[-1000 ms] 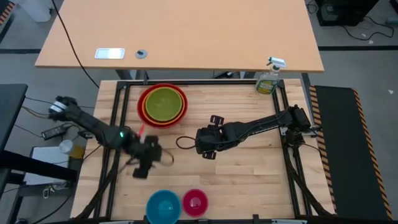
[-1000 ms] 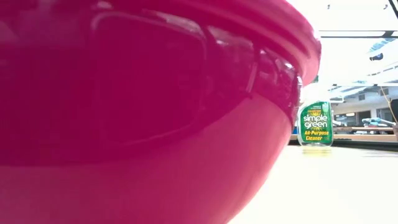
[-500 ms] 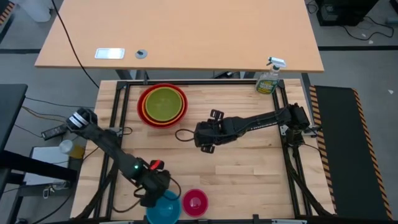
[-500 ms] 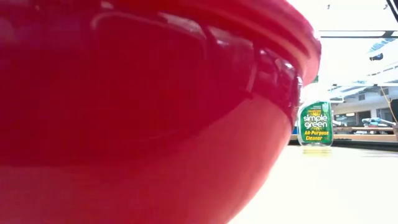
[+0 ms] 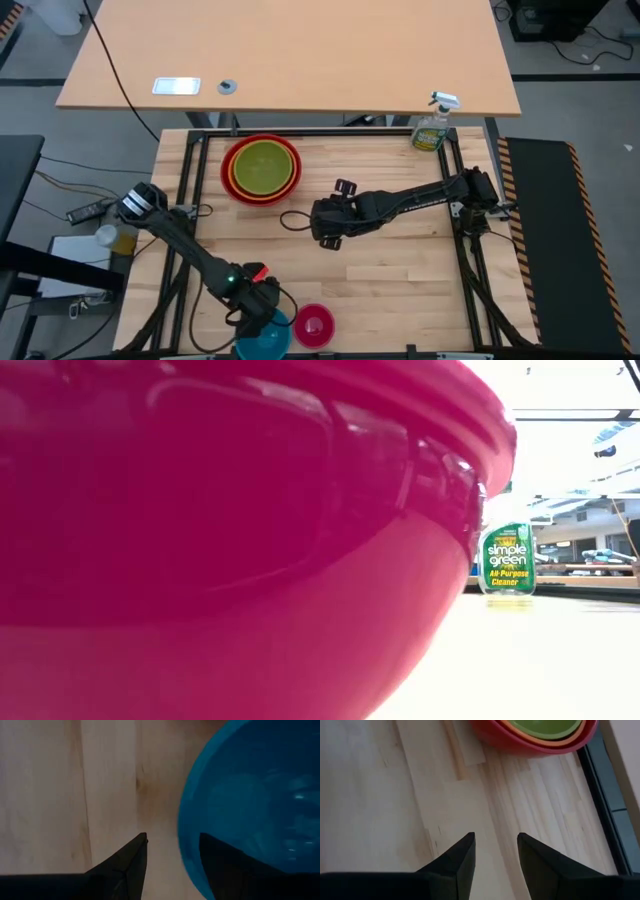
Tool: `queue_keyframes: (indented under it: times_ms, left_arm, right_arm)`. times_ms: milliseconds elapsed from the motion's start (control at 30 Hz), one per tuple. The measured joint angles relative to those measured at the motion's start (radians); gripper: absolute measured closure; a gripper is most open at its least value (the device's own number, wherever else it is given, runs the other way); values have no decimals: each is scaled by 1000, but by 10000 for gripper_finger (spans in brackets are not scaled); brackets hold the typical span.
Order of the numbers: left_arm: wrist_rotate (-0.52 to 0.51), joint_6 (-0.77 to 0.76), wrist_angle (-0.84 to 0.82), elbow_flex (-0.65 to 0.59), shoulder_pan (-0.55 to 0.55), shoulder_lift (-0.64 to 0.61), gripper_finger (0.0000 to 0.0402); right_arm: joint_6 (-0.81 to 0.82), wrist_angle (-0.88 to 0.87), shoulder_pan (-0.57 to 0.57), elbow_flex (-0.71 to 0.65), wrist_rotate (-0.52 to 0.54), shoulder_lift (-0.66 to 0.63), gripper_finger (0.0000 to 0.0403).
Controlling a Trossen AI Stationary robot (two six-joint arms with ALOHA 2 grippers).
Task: Nest bowls inside each other by size order
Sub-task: Stack the blue bowl on top of the green bowl
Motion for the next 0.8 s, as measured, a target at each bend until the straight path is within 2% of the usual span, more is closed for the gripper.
queue_keyframes:
  times_ms: [167, 267, 533, 633, 700, 800]
  left_arm:
    - [5, 26, -11, -3, 0, 37, 224]
    - [10, 63, -18, -4, 0, 41, 248]
    - [38, 180, -101, -1, 28, 33, 381]
    - [40, 198, -147, 0, 47, 25, 382]
    - [20, 216, -190, -3, 65, 15, 372]
    - [-38, 258, -246, -3, 96, -19, 368]
  right_arm:
    - [0, 19, 14, 0, 0, 0, 247]
    - [0, 24, 14, 0, 0, 0, 247]
    - [11, -4, 19, 0, -41, 0, 247]
    - [43, -44, 26, 0, -94, 0, 247]
    - [63, -68, 32, 0, -136, 0, 247]
    - [75, -102, 42, 0, -147, 0, 247]
